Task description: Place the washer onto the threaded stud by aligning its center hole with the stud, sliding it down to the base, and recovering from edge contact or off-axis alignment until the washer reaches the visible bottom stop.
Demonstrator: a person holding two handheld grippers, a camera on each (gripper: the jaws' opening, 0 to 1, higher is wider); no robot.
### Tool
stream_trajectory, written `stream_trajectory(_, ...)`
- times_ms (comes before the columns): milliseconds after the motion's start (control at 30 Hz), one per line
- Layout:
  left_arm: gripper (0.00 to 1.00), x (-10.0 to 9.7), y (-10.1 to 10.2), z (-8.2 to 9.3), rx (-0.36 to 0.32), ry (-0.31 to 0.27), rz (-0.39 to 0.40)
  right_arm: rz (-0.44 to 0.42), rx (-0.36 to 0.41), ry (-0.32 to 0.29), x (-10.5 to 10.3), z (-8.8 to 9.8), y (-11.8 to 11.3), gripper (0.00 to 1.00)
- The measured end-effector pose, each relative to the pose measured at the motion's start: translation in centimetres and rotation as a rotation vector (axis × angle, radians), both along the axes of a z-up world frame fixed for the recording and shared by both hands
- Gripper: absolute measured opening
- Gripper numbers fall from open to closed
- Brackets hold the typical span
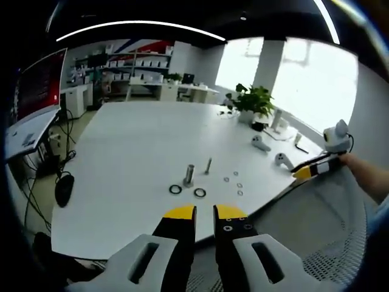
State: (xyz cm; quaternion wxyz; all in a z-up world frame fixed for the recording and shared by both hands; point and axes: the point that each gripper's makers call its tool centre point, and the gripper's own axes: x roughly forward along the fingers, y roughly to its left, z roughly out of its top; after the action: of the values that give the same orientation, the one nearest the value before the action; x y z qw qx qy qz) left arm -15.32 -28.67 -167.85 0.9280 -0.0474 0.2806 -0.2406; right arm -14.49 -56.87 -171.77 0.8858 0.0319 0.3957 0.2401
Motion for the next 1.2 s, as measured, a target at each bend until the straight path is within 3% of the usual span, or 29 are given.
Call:
stream_trajectory(633, 0.07, -0.1, 0.8, -0.4, 0.025, 0.022, 0.048, 0.079, -0.01, 0.034, -0.9, -0.4, 0.6, 0.29)
stream_trajectory(733, 0.07, 0.2, 0.8, -0.1, 0.023, 0.001, 0.053, 0.105, 0.005, 0.043, -1.1, -0.4, 0.8, 0.3)
stream_trajectory(967, 0.06, 0.2, 1.4, -0.6, 0.046, 0.028, 0.084, 0.174, -0.007, 0.082, -1.7, -0.7, 1.4, 0.29)
stream_trajectory(1100, 0.06, 0.0, 1.6, -0.9, 0.057, 0.048, 0.087, 0.17, 0.125, 0.086, -1.8, 0.1, 2.4, 0.3)
stream_trajectory(1167, 0.07, 0.1, 1.7, -0.7, 0.054, 0.038, 0.1, 0.172, 0.174, 0.055, -1.4, 0.8, 2.6, 0.31)
stream_trajectory(1200, 0.07, 0.2, 1.8, -0.6, 0.052, 0.029, 0.108, 0.176, 0.196, 0.075, -1.7, 0.8, 2.7, 0.31)
